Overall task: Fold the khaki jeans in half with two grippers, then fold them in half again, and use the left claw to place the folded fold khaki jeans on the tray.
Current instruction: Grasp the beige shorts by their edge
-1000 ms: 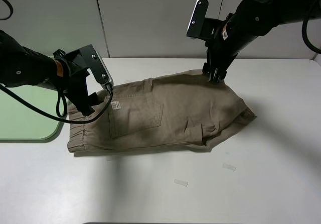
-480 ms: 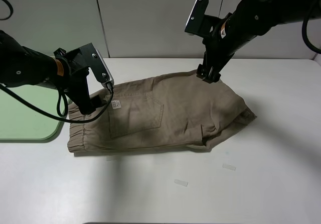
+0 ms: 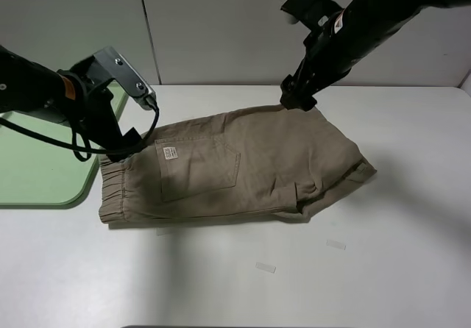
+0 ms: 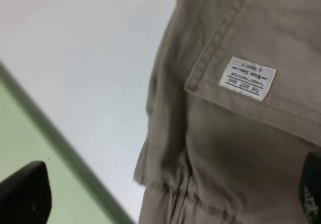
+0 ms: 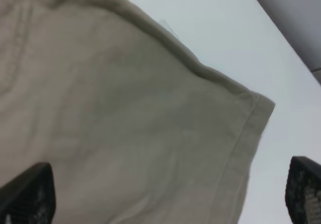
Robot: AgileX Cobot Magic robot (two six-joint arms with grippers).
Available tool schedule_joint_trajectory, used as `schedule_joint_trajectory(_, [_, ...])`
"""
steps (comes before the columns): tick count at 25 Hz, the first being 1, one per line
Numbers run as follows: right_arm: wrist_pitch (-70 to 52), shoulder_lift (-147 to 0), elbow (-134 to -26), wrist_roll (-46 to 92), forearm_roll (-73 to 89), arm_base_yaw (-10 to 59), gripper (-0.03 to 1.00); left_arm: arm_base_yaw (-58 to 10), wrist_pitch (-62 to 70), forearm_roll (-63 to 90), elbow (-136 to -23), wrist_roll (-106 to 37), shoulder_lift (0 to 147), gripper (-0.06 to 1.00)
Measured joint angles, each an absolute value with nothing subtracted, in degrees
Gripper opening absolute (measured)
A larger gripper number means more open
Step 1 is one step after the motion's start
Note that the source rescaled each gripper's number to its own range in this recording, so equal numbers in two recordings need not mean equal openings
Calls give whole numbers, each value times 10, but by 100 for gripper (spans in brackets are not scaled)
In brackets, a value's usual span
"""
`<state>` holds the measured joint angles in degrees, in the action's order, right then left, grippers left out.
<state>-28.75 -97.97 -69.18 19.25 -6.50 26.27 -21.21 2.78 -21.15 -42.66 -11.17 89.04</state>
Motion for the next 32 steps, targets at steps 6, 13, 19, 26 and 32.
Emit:
schedule_joint_trajectory(6, [-373,-968,-692,118,-37,263,100,-212,102,-210,-427,-33,844,99])
schedule_joint_trajectory(13, [-575,-957,-702,16,-34,263,100,-212,178,-209,-427,23,830,98])
schedule_joint_trajectory(19, [-683,-882,-703,-19,-29,263,100,-212,185,-209,-427,28,829,97])
schedule_joint_trajectory(26, [-694,-747,-703,-70,-11,263,100,-212,186,-209,-427,28,829,96])
schedule_joint_trajectory(32, [-694,-627,-670,-84,0,263,100,-212,186,-209,-427,33,829,96])
